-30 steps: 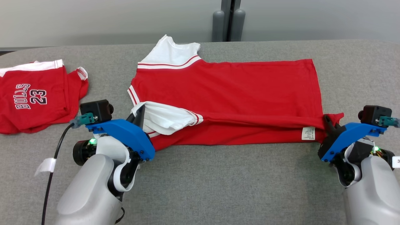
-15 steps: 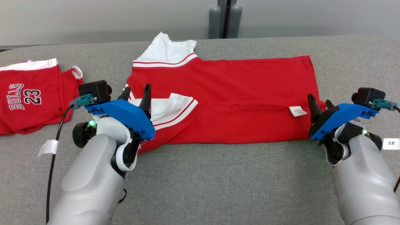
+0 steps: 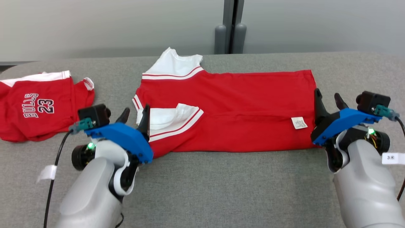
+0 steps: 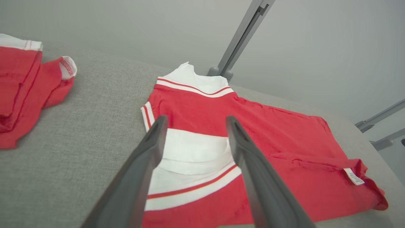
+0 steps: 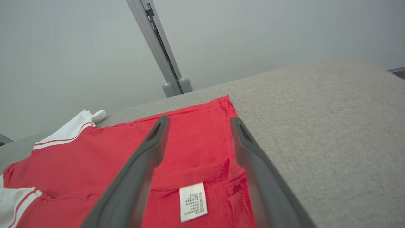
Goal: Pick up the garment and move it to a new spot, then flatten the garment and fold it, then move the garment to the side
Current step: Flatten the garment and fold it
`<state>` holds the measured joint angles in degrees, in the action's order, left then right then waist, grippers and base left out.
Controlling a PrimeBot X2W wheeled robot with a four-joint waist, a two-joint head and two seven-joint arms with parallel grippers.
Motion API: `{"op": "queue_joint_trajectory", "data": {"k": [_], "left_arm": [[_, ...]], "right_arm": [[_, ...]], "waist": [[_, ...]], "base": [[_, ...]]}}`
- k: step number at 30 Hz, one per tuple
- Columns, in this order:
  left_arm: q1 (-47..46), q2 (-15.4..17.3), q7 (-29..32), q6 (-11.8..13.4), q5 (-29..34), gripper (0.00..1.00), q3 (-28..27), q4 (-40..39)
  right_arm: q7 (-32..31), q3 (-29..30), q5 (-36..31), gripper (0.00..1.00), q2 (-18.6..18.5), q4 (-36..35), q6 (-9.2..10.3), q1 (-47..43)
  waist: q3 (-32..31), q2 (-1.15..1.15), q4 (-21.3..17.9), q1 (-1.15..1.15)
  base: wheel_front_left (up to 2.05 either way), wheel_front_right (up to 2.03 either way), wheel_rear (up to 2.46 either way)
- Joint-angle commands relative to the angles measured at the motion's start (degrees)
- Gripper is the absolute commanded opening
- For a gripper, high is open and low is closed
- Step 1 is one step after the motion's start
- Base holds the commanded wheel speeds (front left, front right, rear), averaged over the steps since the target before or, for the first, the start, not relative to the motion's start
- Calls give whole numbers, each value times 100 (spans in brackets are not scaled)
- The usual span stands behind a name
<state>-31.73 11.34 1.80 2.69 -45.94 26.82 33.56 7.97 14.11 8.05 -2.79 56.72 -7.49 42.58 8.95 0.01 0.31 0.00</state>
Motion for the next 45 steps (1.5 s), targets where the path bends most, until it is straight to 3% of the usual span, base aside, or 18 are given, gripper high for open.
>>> {"op": "queue_joint_trajectory", "data": {"k": [1,5,15,23,24,26,35,45], "left_arm": [[208,96,55,60,-6,100,37,-125],[652,274,317,252,26,100,125,-421],[1346,422,920,688,-164,100,201,-738],[1237,428,879,778,-408,100,-96,-530],[1220,427,851,766,-434,92,-126,-506],[1184,407,767,733,-459,2,-156,-484],[1063,397,557,584,-468,0,-197,-533],[998,288,445,531,-461,0,-126,-692]], "right_arm": [[61,43,-105,100,-22,-104,-1,-199],[132,166,-296,100,-21,-429,-1,-578],[-73,-42,78,100,-23,-1471,-1,-1526],[-479,-129,250,100,-21,-2297,-1,-1921],[-529,-113,244,100,-21,-2374,-1,-1966],[-661,-85,217,100,-20,-2444,-2,-2045],[-1034,-186,314,100,-21,-2256,-1,-2022],[-1049,-408,367,100,-23,-1350,-1,-1427]], "waist": [[-65,-1,10,0],[-203,-1,63,0],[-127,-1,-87,0],[166,-1,-381,0],[193,-1,-401,0],[239,-1,-424,0],[370,-1,-319,0],[490,-1,-74,0]], "base": [[0,0,0],[0,0,0],[0,0,0],[0,0,0],[0,0,0],[0,0,0],[0,0,0],[0,0,0]]}}
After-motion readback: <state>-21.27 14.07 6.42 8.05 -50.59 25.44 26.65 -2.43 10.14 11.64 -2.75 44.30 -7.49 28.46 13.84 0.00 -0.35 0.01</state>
